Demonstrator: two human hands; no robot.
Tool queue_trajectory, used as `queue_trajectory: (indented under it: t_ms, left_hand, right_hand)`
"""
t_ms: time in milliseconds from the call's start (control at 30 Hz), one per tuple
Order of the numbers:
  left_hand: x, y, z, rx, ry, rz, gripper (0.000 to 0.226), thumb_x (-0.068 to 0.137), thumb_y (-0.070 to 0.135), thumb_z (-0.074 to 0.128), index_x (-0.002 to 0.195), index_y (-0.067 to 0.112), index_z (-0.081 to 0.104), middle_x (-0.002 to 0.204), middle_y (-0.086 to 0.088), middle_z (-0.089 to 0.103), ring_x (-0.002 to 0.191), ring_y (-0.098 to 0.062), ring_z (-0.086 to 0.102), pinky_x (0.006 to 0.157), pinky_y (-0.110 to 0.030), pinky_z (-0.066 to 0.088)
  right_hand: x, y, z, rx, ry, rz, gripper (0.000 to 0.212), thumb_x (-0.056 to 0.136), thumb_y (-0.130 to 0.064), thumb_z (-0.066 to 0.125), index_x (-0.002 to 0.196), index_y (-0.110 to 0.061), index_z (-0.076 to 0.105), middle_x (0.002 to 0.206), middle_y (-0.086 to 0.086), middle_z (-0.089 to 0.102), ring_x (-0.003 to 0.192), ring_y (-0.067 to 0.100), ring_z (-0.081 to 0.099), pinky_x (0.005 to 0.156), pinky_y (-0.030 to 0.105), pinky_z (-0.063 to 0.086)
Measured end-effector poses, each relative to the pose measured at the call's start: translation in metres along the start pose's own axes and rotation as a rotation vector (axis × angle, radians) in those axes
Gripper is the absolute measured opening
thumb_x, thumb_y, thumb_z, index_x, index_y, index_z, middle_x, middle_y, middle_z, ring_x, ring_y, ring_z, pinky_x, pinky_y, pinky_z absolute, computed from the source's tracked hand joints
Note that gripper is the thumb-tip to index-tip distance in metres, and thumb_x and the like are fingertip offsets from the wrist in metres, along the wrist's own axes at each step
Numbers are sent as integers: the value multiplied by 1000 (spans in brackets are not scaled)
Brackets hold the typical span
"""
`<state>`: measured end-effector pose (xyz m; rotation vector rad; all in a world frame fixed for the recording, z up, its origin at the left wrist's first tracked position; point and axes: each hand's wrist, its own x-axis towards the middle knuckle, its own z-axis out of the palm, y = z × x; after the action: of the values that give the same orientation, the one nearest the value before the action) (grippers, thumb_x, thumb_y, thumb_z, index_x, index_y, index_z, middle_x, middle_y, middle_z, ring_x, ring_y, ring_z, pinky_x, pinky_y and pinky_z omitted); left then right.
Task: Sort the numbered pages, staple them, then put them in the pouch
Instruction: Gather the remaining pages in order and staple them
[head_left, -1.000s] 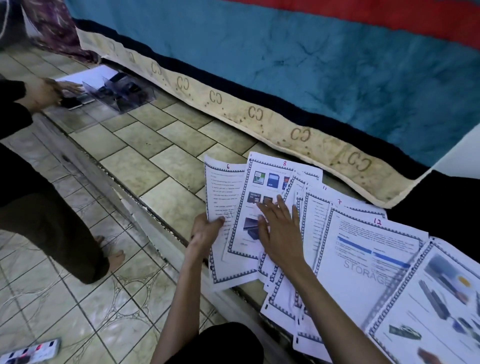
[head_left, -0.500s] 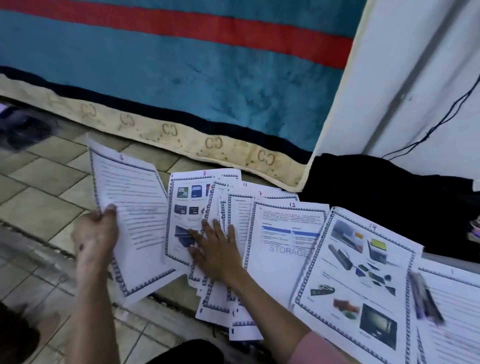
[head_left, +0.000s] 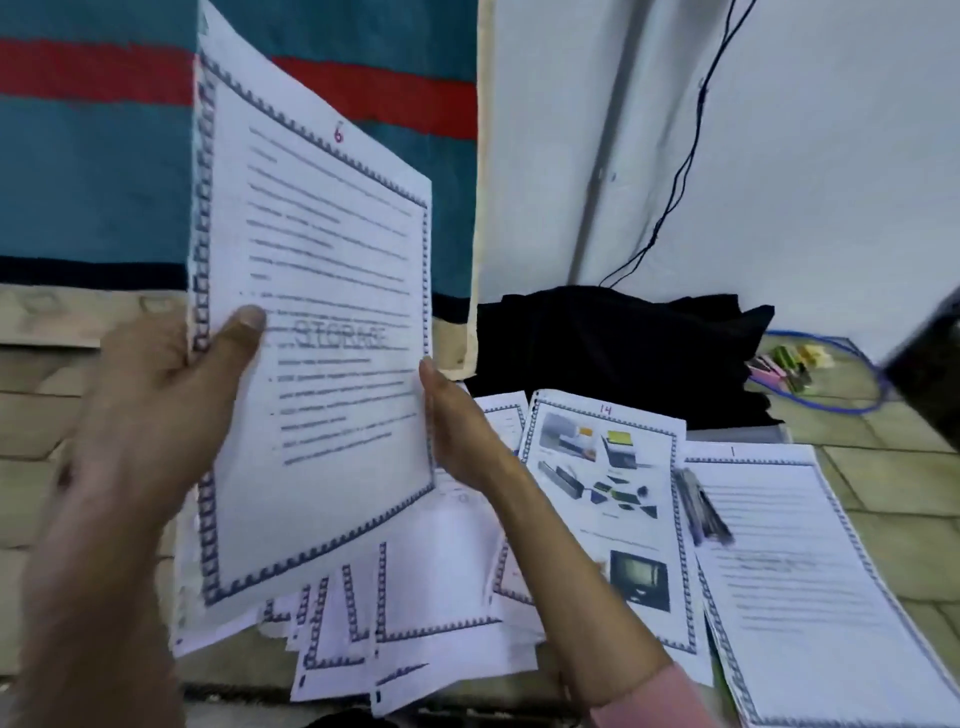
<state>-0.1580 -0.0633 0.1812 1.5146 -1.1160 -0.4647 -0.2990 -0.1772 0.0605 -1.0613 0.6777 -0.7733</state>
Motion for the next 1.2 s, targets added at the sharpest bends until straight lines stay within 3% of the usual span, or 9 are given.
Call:
queue_trajectory:
  t_ms: [67, 133, 333, 467, 567, 733, 867, 1000, 1200]
  left_hand:
    - [2, -4, 32, -127, -83, -48, 21, 91, 35, 55, 87, 21, 70, 76, 17, 69, 71, -9, 61, 72, -25, 50]
    - [5, -15, 70, -181, -189, -130, 22, 94, 23, 51, 108, 15, 65, 94, 5, 65, 81, -14, 60, 68, -18, 46]
    - [-10, -81, 175, -69, -580, -447, 20, 94, 24, 54, 105, 11, 63, 111, -14, 65, 100, -31, 62, 87, -41, 53]
    - [-31, -123, 209, 404, -662, -263, 56, 93, 31, 53, 142, 10, 34, 152, -13, 27, 139, -30, 27, 112, -39, 27]
    - [-47, -138, 220, 619, -755, 37, 60, 95, 45, 40, 148, 27, 19, 159, -3, 3, 146, -25, 3, 117, -44, 9]
    - [-58, -172, 206, 824, -788, 140, 58, 94, 56, 17, 147, 36, 5, 158, 0, -9, 146, -21, -13, 116, -43, -6]
    - [-51, -191, 182, 852, -706, 117, 59, 94, 57, 14, 148, 34, 8, 159, 0, -7, 146, -19, -12, 116, -43, -7]
    - [-41, -207, 155, 855, -609, 74, 84, 72, 65, -9, 147, 36, 12, 159, 1, -4, 146, -18, -10, 116, -43, -7]
    - [-40, -213, 140, 819, -548, 73, 84, 73, 69, -6, 147, 35, 15, 158, 6, -1, 146, -13, -7, 116, -39, -9]
  right_hand:
    - [-22, -19, -33, -158, 192, -92, 17, 86, -29, 63, 98, -19, 69, 101, 3, 71, 94, 21, 66, 89, 42, 53]
    - [-53, -33, -79, -332, 358, -130, 9, 89, -18, 62, 95, -17, 68, 91, 0, 73, 81, 13, 69, 73, 33, 58]
    - [-149, -29, -188, -786, 919, 139, 15, 86, -12, 65, 72, -10, 62, 74, 14, 66, 69, 25, 61, 61, 25, 46]
    - [-192, -4, -218, -861, 1208, 354, 20, 84, -14, 66, 95, 2, 60, 105, 29, 63, 99, 40, 59, 74, 36, 40]
    - [-198, 10, -220, -879, 1259, 432, 48, 84, -14, 66, 127, -1, 49, 126, 25, 56, 116, 42, 51, 89, 43, 42]
    - [-181, 13, -209, -1132, 1359, 418, 64, 83, -6, 63, 140, -10, 35, 138, 26, 41, 128, 42, 32, 100, 55, 31]
    - [-144, 16, -178, -1293, 1273, 182, 49, 86, 3, 51, 133, -10, 49, 142, 20, 40, 136, 37, 27, 108, 53, 23]
    - [-102, 45, -130, -1443, 918, -89, 35, 84, 2, 57, 116, -7, 64, 127, 19, 59, 128, 40, 45, 104, 52, 35]
    - [-66, 105, -72, -1569, 422, -83, 46, 98, -41, 26, 122, -22, 60, 129, 8, 61, 124, 31, 52, 97, 55, 44]
